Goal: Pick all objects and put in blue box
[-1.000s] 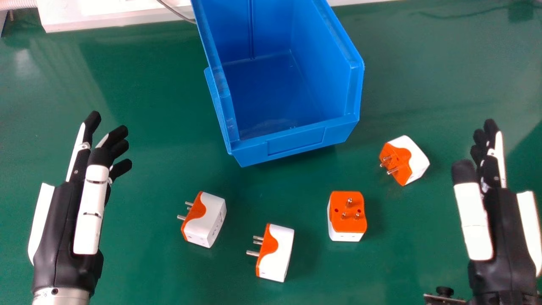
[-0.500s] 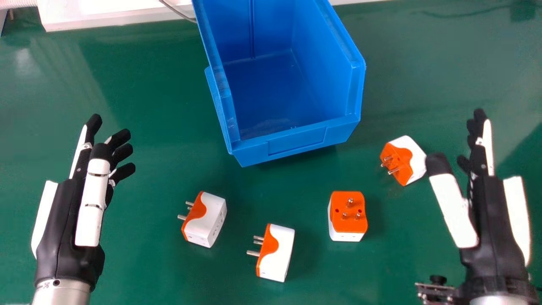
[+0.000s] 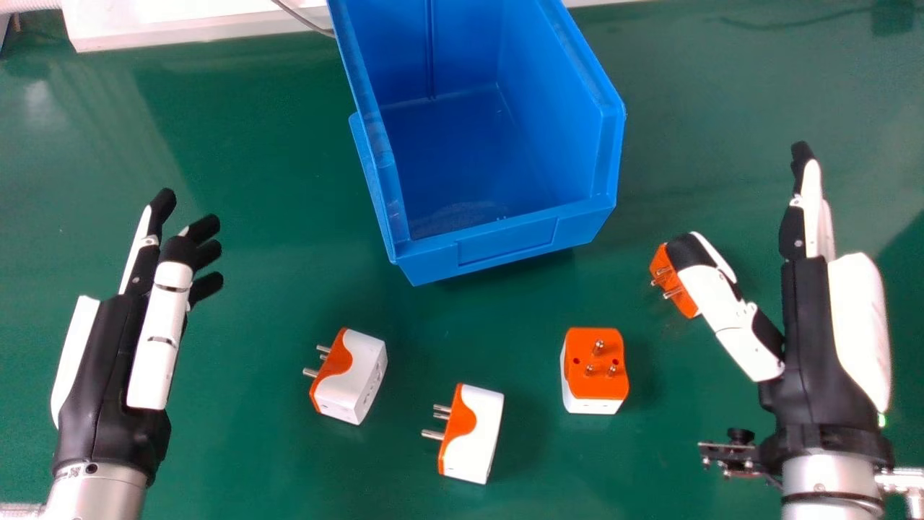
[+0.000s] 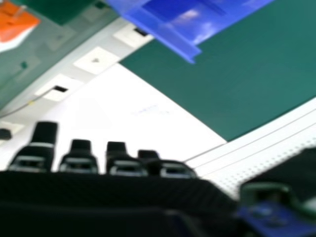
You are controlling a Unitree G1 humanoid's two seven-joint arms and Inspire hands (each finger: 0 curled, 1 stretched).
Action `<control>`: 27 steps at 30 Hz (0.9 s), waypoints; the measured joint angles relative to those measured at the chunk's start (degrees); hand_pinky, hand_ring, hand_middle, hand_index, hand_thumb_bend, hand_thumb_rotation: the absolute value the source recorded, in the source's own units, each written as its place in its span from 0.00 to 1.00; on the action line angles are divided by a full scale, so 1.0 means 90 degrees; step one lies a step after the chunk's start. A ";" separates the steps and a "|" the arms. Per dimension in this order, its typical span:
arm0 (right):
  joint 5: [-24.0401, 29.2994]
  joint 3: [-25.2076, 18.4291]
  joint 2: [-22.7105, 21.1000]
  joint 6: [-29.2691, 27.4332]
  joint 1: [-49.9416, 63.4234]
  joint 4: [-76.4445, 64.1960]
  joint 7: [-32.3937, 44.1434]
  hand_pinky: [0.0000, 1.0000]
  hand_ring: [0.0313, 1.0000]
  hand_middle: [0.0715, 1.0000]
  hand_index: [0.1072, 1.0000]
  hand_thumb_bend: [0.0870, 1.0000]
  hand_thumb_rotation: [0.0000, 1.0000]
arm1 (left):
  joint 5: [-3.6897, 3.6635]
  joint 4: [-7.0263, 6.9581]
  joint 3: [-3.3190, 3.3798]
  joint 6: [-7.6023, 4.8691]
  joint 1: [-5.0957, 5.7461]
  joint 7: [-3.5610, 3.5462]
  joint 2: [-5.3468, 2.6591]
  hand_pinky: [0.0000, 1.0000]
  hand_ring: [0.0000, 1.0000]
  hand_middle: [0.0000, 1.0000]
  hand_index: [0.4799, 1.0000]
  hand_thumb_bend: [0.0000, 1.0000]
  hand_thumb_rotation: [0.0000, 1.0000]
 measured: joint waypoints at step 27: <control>0.0171 0.0138 -0.0006 0.0226 -0.0058 0.0038 -0.0025 0.88 1.00 1.00 0.98 0.42 0.78 | 0.0020 0.0770 -0.0012 -0.1351 -0.0178 -0.0228 0.0239 1.00 1.00 1.00 1.00 0.81 1.00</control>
